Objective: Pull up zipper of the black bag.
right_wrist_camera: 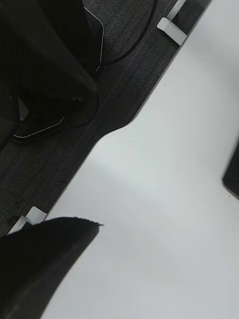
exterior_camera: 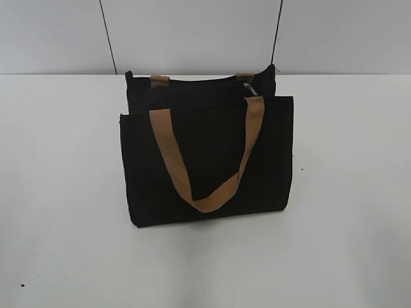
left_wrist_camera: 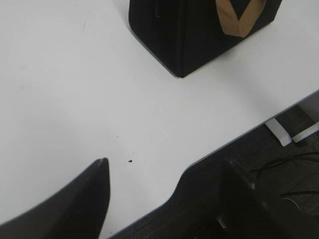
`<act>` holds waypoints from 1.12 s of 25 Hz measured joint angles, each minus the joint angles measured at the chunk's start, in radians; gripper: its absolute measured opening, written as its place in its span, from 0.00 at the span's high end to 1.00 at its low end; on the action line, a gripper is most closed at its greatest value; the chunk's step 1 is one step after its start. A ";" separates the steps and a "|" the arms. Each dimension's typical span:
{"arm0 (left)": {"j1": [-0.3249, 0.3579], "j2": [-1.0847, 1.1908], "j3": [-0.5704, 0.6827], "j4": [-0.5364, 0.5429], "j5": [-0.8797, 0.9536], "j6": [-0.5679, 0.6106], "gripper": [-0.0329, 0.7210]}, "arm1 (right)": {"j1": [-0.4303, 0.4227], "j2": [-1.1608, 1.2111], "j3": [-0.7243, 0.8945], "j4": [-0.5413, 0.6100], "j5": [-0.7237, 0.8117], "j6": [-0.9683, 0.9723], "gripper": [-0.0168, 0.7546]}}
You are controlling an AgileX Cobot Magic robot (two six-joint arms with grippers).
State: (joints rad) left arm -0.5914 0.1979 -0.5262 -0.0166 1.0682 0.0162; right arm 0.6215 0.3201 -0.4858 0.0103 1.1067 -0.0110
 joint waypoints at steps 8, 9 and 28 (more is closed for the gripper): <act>0.038 0.000 0.000 0.000 -0.003 0.000 0.26 | -0.033 0.000 0.001 0.004 -0.001 -0.001 0.24; 0.058 0.000 0.000 0.000 -0.003 0.000 0.26 | -0.058 0.000 0.001 0.007 -0.001 -0.001 0.24; 0.534 -0.202 0.000 0.000 -0.004 0.000 0.26 | -0.634 -0.302 0.001 0.017 -0.002 -0.002 0.24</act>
State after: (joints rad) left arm -0.0578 -0.0042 -0.5262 -0.0166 1.0640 0.0162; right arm -0.0124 0.0176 -0.4848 0.0271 1.1046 -0.0128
